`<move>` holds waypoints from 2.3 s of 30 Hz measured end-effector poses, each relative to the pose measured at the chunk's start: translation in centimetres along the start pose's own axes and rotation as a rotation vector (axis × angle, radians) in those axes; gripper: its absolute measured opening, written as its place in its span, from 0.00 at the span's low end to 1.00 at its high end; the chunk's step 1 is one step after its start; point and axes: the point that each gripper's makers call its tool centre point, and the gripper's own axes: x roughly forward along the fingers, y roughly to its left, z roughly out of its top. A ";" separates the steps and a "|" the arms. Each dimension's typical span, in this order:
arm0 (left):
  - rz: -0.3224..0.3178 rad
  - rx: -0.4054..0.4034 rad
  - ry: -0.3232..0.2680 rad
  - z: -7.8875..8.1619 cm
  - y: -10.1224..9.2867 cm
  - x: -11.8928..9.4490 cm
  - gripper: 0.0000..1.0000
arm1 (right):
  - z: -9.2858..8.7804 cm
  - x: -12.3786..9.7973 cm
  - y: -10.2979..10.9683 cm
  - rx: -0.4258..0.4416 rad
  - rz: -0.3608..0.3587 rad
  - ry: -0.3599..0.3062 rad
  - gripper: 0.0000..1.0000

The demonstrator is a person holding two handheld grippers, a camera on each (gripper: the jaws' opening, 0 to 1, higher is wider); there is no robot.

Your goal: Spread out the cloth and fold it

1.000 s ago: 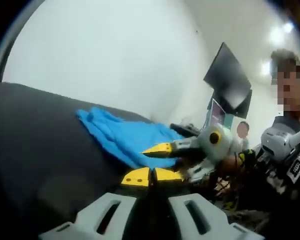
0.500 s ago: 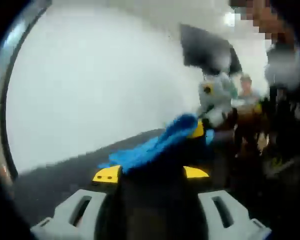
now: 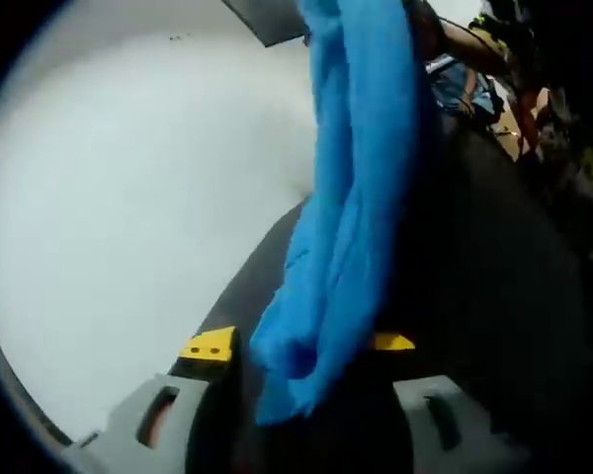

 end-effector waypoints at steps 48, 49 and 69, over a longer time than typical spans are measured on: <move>0.222 -0.708 -0.181 24.8 26.1 -8.6 0.00 | 21.7 -10.8 -21.5 -0.024 -0.252 -0.233 0.00; 0.291 -0.665 -0.177 25.3 28.2 -9.1 0.00 | 23.3 -10.6 -23.0 -0.053 -0.271 -0.245 0.00; 0.031 -0.435 0.090 5.3 -8.8 -8.3 0.00 | -15.6 -13.9 -4.7 -0.112 -0.069 0.115 0.00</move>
